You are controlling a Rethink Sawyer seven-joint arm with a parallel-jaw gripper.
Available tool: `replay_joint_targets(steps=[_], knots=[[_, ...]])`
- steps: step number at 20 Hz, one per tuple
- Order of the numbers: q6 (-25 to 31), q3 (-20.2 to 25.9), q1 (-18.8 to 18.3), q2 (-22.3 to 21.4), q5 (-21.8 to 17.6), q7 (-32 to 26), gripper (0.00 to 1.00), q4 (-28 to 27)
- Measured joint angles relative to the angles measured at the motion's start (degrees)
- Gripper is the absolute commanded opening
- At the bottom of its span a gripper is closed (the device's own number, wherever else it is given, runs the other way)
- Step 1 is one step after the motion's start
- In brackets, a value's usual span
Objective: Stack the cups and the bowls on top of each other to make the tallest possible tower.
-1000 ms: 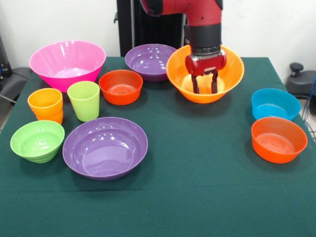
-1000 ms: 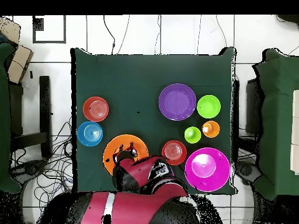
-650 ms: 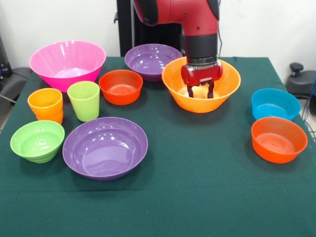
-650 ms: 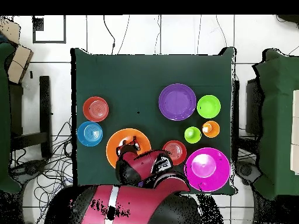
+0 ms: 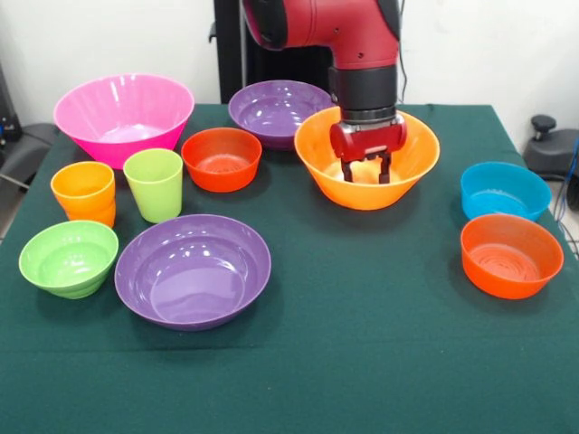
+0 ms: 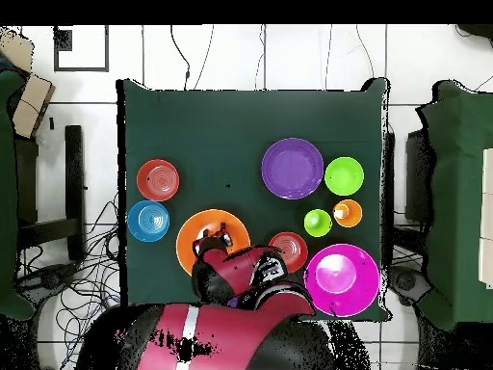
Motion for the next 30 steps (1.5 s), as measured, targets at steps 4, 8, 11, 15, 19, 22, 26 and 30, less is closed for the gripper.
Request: replay_joint_targets(steps=[4,8,11,15,19,22,26,30], knots=[[0.74,0.77,-1.70,-0.11,-0.49,0.00,1.00,-0.79],[1.85,1.18,-3.40,-0.46,-1.18,0.00,1.00,-1.74],[2.66,1.30,-4.38,-0.85,-1.69,0.00,1.00,-2.56],[3.69,1.52,-4.96,-1.34,-2.01,0.00,1.00,-3.23],[4.80,1.74,-5.32,-1.81,-2.34,0.00,1.00,-3.97],[5.40,1.81,-5.30,-2.07,-2.34,0.00,1.00,-4.21],[5.72,1.81,-5.19,-2.68,-2.35,0.00,1.00,-4.45],[5.72,1.80,-4.84,-2.71,-2.35,0.00,1.00,-4.81]])
